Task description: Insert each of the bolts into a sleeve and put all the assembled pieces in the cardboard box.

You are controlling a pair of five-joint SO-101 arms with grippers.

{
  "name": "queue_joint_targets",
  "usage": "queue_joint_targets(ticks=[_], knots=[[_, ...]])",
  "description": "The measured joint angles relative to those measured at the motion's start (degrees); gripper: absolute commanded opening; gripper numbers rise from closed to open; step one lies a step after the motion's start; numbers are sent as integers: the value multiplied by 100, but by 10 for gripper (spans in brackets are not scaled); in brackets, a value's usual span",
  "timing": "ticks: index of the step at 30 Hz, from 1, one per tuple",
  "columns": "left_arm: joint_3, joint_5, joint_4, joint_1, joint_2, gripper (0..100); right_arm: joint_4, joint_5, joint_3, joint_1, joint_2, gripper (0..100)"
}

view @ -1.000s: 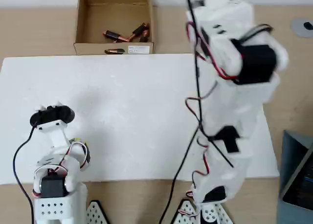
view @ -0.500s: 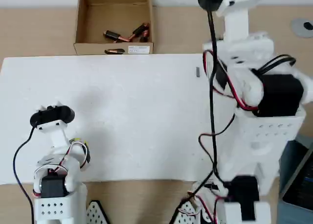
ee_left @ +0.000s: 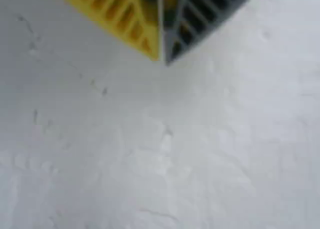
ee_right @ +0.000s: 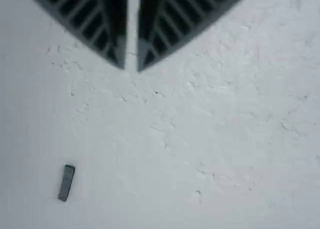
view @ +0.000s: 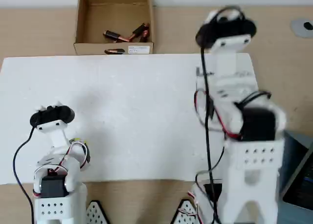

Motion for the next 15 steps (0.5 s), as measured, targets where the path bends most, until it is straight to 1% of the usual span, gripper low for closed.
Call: queue_joint_targets(ticks=[6, 15], knots=[[0, 0, 0, 0, 0, 4, -1011, 0, 2198, 0, -1213, 9], [0, 0, 0, 0, 0, 4, -2295, 0, 4782, 0, -2646, 9]])
